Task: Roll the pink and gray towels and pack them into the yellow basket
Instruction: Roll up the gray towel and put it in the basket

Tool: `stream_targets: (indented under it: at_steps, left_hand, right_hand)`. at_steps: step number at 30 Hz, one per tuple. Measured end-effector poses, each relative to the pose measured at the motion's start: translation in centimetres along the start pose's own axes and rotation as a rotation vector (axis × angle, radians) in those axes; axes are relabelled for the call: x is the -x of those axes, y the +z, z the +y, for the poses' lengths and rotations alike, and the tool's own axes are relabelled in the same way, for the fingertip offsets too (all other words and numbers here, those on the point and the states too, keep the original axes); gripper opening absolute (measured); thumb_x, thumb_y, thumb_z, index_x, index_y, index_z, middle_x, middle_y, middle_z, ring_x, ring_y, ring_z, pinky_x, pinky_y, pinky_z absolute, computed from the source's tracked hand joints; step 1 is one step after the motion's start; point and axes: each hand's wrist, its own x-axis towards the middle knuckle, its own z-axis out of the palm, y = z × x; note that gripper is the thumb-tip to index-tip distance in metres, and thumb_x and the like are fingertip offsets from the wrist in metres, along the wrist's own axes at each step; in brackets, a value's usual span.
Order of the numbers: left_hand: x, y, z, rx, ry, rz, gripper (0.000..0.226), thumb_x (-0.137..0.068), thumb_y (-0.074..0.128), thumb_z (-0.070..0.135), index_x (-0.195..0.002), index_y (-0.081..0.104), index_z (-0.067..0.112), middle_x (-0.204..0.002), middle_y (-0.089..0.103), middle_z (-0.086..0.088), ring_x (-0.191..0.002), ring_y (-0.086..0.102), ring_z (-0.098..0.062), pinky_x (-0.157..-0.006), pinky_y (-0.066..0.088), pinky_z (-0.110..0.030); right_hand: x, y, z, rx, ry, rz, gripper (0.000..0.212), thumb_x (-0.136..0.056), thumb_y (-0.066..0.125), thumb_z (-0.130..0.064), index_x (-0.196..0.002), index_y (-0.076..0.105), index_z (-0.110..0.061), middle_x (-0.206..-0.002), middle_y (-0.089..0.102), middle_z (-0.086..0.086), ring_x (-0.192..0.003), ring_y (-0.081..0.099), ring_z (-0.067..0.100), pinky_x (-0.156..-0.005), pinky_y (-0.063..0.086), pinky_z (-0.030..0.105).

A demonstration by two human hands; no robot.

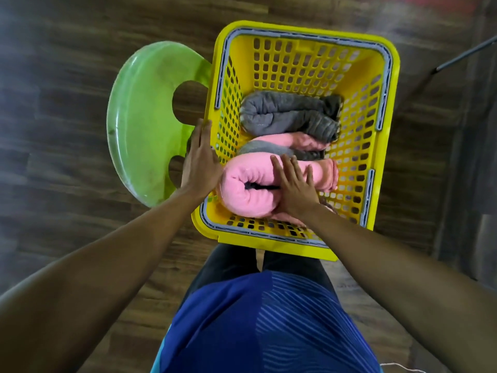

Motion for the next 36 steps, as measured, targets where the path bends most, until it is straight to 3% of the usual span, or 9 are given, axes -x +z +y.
stream_targets:
  at_steps: [3, 7, 12, 17, 24, 27, 31, 36]
  left_hand:
    - [-1.0, 0.3, 0.0, 0.026, -0.046, -0.019, 0.059, -0.097, 0.041, 0.003, -0.152, 0.023, 0.014, -0.156, 0.026, -0.009, -0.135, 0.038, -0.03, -0.096, 0.043, -0.043]
    - [-2.5, 0.0, 0.1, 0.084, 0.022, 0.06, 0.047, -0.099, 0.039, 0.007, -0.145, 0.036, 0.011, -0.145, 0.04, -0.011, -0.124, 0.046, -0.031, -0.093, 0.042, -0.04]
    - [-4.9, -0.2, 0.8, 0.137, 0.01, 0.13, 0.041, -0.101, 0.037, 0.01, -0.142, 0.041, 0.008, -0.141, 0.045, -0.015, -0.125, 0.046, -0.028, -0.101, 0.036, -0.034]
    - [-5.5, 1.2, 1.2, 0.143, 0.001, 0.086, 0.048, -0.102, 0.037, 0.018, -0.149, 0.029, 0.007, -0.151, 0.034, -0.015, -0.14, 0.031, -0.027, -0.111, 0.03, -0.036]
    - [-4.6, 3.7, -0.2, 0.059, 0.069, 0.126, 0.059, -0.098, 0.034, 0.014, -0.154, 0.016, 0.01, -0.16, 0.017, -0.006, -0.146, 0.014, -0.017, -0.116, 0.017, -0.03]
    - [-4.6, 4.1, -0.2, 0.049, 0.06, 0.173, 0.057, -0.098, 0.032, 0.015, -0.153, 0.018, 0.01, -0.16, 0.019, -0.004, -0.146, 0.018, -0.018, -0.115, 0.022, -0.031]
    - [-4.7, 4.4, -0.1, 0.054, 0.068, 0.199, 0.056, -0.098, 0.035, 0.012, -0.153, 0.021, 0.008, -0.159, 0.022, -0.007, -0.144, 0.024, -0.02, -0.113, 0.031, -0.036]
    - [-4.8, 4.4, -0.1, 0.026, 0.074, 0.207, 0.057, -0.098, 0.037, 0.012, -0.153, 0.02, 0.008, -0.159, 0.022, -0.007, -0.141, 0.031, -0.025, -0.104, 0.041, -0.046]
  right_hand:
    - [-1.0, -0.4, 0.1, -0.077, -0.012, 0.067, 0.113, -0.064, 0.076, -0.032, -0.153, 0.009, -0.011, -0.136, 0.044, 0.011, -0.129, 0.04, 0.03, -0.111, 0.021, 0.064]
    - [-0.7, -2.0, 1.1, -0.208, -0.072, 0.145, 0.093, -0.068, 0.069, -0.03, -0.149, 0.026, -0.013, -0.126, 0.054, 0.011, -0.119, 0.049, 0.033, -0.107, 0.032, 0.055]
    - [-3.0, -8.5, 2.8, -0.288, -0.057, 0.232, 0.1, -0.066, 0.076, -0.036, -0.149, 0.022, -0.02, -0.133, 0.048, 0.014, -0.121, 0.044, 0.033, -0.106, 0.032, 0.05]
    - [-11.0, -13.8, 5.4, -0.204, 0.014, 0.289, 0.087, -0.075, 0.067, -0.029, -0.149, 0.021, -0.026, -0.14, 0.041, 0.017, -0.13, 0.037, 0.036, -0.108, 0.025, 0.057]
    - [-19.7, -11.0, 8.0, 0.018, 0.02, 0.155, 0.089, -0.074, 0.071, -0.021, -0.149, 0.023, -0.03, -0.144, 0.036, 0.017, -0.134, 0.033, 0.038, -0.111, 0.021, 0.057]
    - [-21.6, -8.5, 8.8, 0.004, 0.009, 0.135, 0.086, -0.08, 0.064, -0.021, -0.152, 0.018, -0.025, -0.15, 0.027, 0.019, -0.137, 0.026, 0.039, -0.112, 0.016, 0.061]
    - [-22.5, -5.2, 9.0, 0.089, 0.037, 0.04, 0.091, -0.086, 0.056, -0.029, -0.154, -0.003, -0.018, -0.156, 0.013, 0.021, -0.144, 0.011, 0.038, -0.112, 0.004, 0.065]
    - [-22.4, -5.3, 7.7, 0.059, 0.13, 0.025, 0.079, -0.094, 0.042, -0.038, -0.154, -0.007, -0.023, -0.16, 0.0, 0.016, -0.148, -0.001, 0.036, -0.111, -0.005, 0.066]
